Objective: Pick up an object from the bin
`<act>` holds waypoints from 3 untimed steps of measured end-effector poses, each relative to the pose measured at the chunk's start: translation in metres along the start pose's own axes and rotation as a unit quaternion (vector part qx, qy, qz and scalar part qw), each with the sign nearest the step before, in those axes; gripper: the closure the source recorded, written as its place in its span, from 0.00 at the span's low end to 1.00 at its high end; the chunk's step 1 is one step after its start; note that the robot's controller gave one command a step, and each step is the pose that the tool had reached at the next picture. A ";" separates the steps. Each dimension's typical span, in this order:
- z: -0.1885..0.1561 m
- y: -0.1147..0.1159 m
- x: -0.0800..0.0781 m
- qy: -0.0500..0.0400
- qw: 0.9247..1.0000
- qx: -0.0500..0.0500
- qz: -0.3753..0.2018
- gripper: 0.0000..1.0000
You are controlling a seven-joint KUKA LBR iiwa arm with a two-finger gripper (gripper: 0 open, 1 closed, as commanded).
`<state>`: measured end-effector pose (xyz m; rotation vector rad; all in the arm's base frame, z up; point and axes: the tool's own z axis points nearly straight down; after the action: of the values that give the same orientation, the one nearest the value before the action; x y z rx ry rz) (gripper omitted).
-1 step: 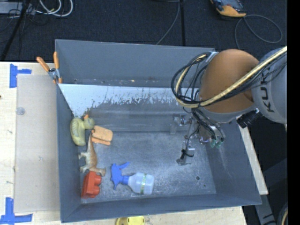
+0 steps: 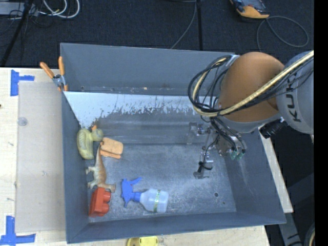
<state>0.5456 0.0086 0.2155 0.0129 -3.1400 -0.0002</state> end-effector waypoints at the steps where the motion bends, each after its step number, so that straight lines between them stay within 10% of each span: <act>1: 0.037 0.033 0.038 0.000 1.000 0.000 0.031 0.00; 3: 0.120 0.052 0.045 -0.001 0.998 0.000 -0.065 0.00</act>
Offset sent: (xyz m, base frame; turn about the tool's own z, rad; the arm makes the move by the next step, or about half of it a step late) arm 0.0040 0.0581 -0.0962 -0.1422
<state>0.5002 0.0605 0.0955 0.2171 -3.1340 -0.0002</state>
